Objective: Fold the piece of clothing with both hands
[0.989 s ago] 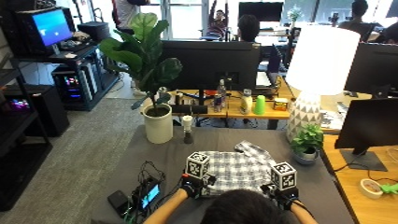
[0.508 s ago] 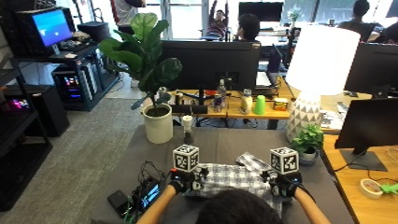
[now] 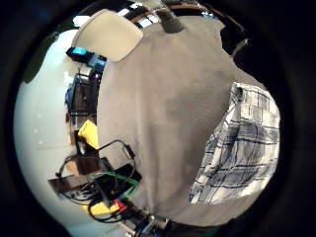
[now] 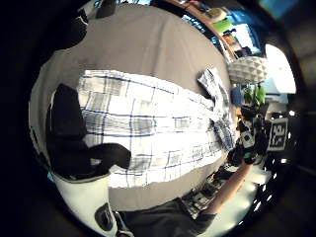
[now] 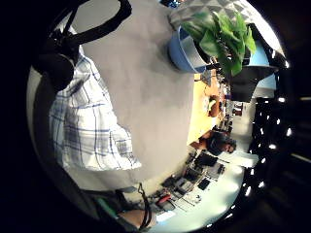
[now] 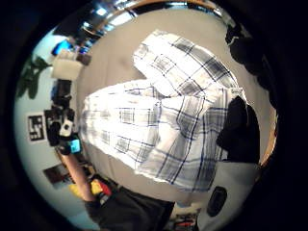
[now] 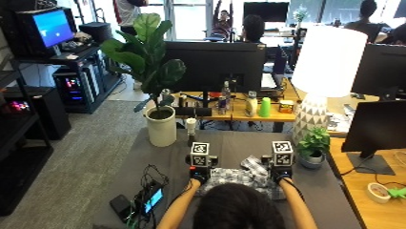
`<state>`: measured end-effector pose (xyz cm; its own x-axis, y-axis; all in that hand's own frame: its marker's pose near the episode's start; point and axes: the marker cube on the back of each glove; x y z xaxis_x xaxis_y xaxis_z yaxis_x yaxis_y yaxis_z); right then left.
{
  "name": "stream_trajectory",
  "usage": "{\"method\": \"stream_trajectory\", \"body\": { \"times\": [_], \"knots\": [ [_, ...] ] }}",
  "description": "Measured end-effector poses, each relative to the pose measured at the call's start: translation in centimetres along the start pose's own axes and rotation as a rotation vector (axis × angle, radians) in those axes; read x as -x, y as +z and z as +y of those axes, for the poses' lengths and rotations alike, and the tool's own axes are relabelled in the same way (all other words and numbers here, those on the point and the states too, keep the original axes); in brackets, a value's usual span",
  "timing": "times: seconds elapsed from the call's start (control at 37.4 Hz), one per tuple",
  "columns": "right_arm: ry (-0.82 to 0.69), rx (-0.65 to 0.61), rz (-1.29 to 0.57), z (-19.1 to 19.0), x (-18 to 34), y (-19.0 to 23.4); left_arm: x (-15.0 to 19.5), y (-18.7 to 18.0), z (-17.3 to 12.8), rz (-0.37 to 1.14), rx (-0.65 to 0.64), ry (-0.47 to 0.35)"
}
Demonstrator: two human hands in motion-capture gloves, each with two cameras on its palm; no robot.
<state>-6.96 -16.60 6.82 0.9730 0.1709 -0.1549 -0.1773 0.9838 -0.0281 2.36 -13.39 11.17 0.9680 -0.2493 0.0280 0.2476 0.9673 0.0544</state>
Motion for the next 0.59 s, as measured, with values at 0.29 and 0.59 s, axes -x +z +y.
{"method": "stream_trajectory", "body": {
  "times": [0.29, 0.59],
  "knots": [
    [0.234, 0.232, -0.109, -2.6, -7.0, 9.6, -0.5, 2.6, 5.1, 0.052, 0.043, 0.133],
    [0.327, 0.274, -0.232, 0.0, -7.4, 14.8, 1.0, 8.0, 7.0, 0.033, 0.149, 0.106]
  ]
}}
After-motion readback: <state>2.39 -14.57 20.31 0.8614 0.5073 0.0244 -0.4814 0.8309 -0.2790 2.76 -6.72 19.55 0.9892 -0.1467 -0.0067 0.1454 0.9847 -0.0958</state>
